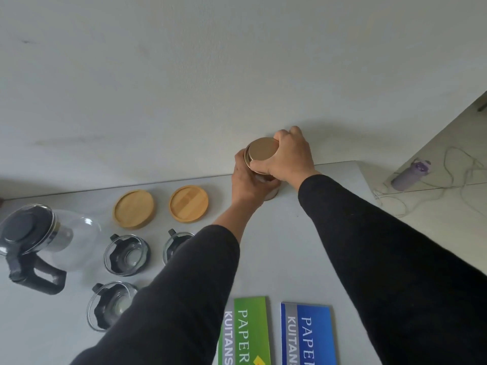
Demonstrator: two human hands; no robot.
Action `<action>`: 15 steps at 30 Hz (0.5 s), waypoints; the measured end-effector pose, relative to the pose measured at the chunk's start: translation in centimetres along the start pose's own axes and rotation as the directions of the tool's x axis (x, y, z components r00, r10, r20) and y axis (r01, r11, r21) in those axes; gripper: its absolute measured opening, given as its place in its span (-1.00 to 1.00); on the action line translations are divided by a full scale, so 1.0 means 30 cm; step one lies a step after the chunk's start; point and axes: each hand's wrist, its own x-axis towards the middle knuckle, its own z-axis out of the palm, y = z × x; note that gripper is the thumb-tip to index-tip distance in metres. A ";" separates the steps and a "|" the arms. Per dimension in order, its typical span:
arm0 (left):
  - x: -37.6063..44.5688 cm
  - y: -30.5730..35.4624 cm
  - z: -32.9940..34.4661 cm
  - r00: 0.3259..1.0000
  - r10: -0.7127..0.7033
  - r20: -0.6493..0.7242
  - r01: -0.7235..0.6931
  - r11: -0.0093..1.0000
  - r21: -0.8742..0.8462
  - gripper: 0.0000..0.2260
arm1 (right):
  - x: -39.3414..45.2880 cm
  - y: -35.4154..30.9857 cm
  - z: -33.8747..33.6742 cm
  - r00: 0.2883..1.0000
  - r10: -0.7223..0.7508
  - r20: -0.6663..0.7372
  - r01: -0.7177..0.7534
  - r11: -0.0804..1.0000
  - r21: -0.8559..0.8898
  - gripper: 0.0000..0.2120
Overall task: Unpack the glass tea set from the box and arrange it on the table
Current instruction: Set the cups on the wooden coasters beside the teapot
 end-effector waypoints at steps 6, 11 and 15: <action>-0.005 0.000 0.003 1.000 0.017 -0.003 -0.017 1.000 0.004 -0.16 | 0.016 -0.005 -0.018 0.998 -0.001 0.063 0.002 1.000 -0.028 -0.37; -0.008 -0.002 0.006 1.000 0.000 -0.006 0.000 1.000 -0.013 -0.18 | 0.031 -0.011 -0.027 0.993 0.040 0.113 -0.041 0.999 0.004 -0.51; -0.007 -0.004 0.001 1.000 -0.019 0.005 0.019 1.000 -0.023 -0.21 | 0.039 -0.005 -0.050 0.988 0.127 0.091 -0.142 0.974 0.176 -0.60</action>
